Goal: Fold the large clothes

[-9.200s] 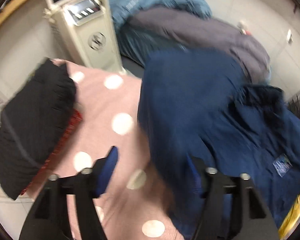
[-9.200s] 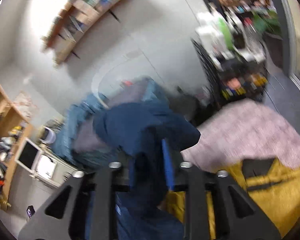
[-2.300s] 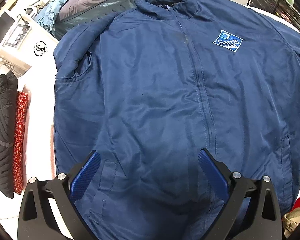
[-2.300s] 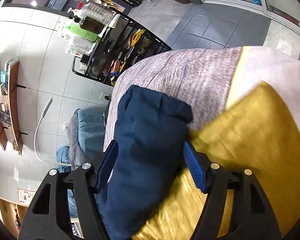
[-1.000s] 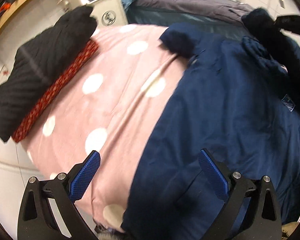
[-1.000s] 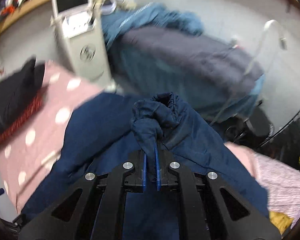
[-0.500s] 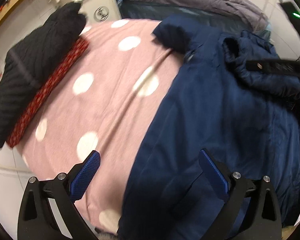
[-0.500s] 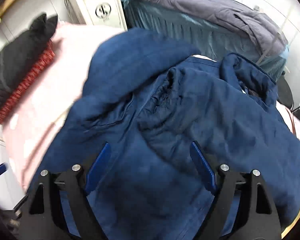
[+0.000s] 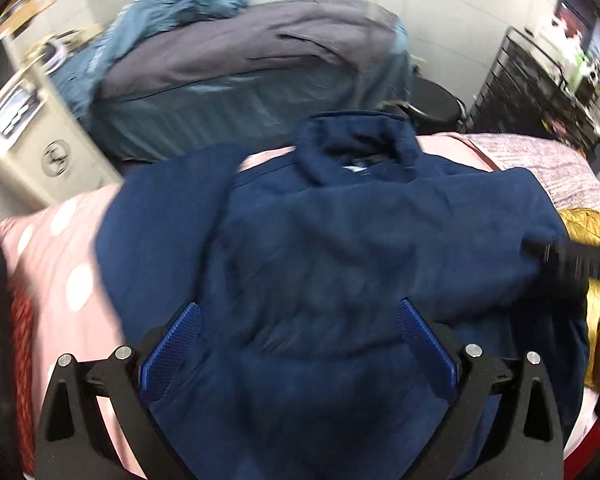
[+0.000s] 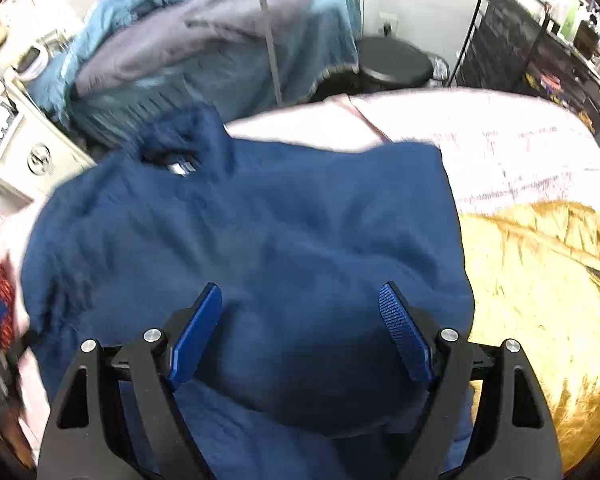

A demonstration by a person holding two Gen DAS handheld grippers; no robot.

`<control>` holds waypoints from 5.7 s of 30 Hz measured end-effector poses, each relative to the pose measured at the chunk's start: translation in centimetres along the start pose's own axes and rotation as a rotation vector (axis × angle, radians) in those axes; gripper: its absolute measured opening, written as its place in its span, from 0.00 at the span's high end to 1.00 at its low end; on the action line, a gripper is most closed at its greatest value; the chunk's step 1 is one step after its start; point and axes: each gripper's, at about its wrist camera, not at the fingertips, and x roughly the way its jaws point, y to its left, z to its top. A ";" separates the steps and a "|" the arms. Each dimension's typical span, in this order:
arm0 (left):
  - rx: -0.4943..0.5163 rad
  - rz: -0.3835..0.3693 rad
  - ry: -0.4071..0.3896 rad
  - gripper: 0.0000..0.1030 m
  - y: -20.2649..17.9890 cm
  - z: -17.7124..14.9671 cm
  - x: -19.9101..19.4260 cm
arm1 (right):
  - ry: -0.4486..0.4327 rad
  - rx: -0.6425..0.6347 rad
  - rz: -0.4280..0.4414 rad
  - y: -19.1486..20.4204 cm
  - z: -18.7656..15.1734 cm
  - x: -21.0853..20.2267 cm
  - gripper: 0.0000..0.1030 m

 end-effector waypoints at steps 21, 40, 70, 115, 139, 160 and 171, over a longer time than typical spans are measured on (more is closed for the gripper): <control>0.061 -0.029 0.209 0.04 -2.7 -5.1 13.5 | -0.010 -0.415 -0.364 4.7 -6.0 8.0 0.12; -0.024 0.002 0.143 0.07 -1.4 -3.0 10.9 | -0.022 -0.343 -0.355 6.3 -6.2 6.4 0.05; -0.046 0.269 0.298 0.69 16.5 13.2 19.4 | -0.032 -0.182 -0.089 3.0 -7.9 -1.3 0.05; -0.337 -0.250 -0.042 0.19 11.1 -2.8 -0.1 | -0.069 0.062 0.503 4.7 -4.4 -3.5 0.05; -0.430 -0.161 0.090 0.19 14.4 -12.8 -0.3 | -0.399 -0.190 0.202 16.0 0.5 -8.0 0.87; -0.294 -0.053 0.049 0.18 12.4 -6.9 1.9 | -0.189 -0.222 -0.049 10.6 -1.9 -3.9 0.23; -0.150 0.014 0.198 0.11 9.9 -3.7 10.8 | 0.013 -0.280 -0.165 9.7 -0.3 5.6 0.23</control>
